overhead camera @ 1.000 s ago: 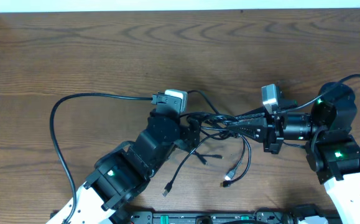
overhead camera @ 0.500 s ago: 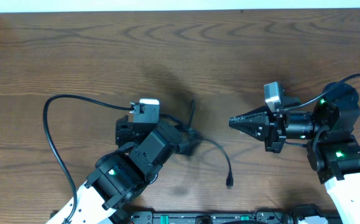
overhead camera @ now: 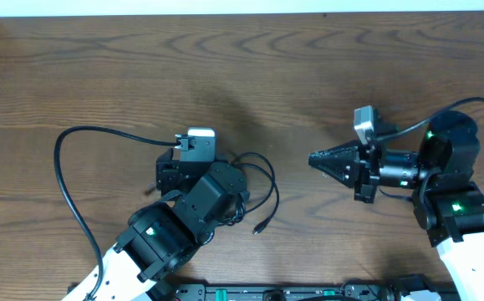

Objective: Untangle cables

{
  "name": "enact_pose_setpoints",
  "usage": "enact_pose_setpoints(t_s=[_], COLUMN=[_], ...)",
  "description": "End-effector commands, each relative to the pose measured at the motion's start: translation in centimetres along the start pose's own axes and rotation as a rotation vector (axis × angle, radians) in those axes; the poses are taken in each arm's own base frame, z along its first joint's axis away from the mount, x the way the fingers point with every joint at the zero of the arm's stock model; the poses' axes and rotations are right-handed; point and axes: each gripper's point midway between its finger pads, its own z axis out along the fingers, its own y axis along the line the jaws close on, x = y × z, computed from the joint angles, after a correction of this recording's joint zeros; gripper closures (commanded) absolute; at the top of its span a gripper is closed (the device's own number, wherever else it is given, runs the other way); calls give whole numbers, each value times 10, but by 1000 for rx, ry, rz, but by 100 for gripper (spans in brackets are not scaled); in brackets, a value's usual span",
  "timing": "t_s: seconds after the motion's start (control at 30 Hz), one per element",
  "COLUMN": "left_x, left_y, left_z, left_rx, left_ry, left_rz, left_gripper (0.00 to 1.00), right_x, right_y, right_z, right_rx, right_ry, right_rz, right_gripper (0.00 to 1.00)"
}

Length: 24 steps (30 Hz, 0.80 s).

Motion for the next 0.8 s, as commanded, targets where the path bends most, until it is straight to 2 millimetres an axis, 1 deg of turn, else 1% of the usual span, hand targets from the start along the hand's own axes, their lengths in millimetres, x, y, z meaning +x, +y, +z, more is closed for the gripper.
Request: enact_pose_setpoints(t_s=[0.0, 0.03, 0.07, 0.1, 0.13, 0.17, 0.23, 0.27, 0.33, 0.4, 0.5, 0.63, 0.77], left_x=[10, 17, 24, 34, 41, 53, 75, 84, 101, 118, 135, 142, 148], left_y=[-15, -20, -26, -35, -42, -53, -67, -72, -77, -77, -78, -78, -87], left_z=[-2, -3, -4, -7, -10, -15, -24, -27, -26, -21, -13, -4, -4], left_rx=[92, 128, 167, 229, 279, 353, 464, 493, 513, 491, 459, 388, 381], left_ry=[63, 97, 130, 174, 208, 260, 358, 398, 460, 507, 562, 575, 587], left_rz=[10, 21, 38, 76, 109, 152, 203, 211, 236, 276, 321, 331, 329], left_gripper=[18, 18, 17, 18, 18, 18, 18, 18, 18, 18, 18, 18, 17], right_x=[6, 13, 20, 26, 32, 38, 45, 48, 49, 49, 48, 49, 49], right_y=[-40, -51, -60, -67, -73, -79, -87, -90, -93, -94, -95, -98, -98], right_z=[-6, -10, -13, -17, -20, -24, -30, -32, -34, -35, -35, -38, -38], right_rx=[241, 310, 366, 416, 460, 504, 564, 591, 613, 623, 624, 647, 649], right_ry=[9, 26, 40, 55, 70, 85, 104, 111, 114, 109, 108, 110, 110], right_rz=[65, 106, 143, 173, 196, 217, 240, 247, 249, 257, 254, 254, 253], right_gripper=[78, 75, 70, 58, 49, 41, 25, 19, 1, 1, 1, 1, 1])
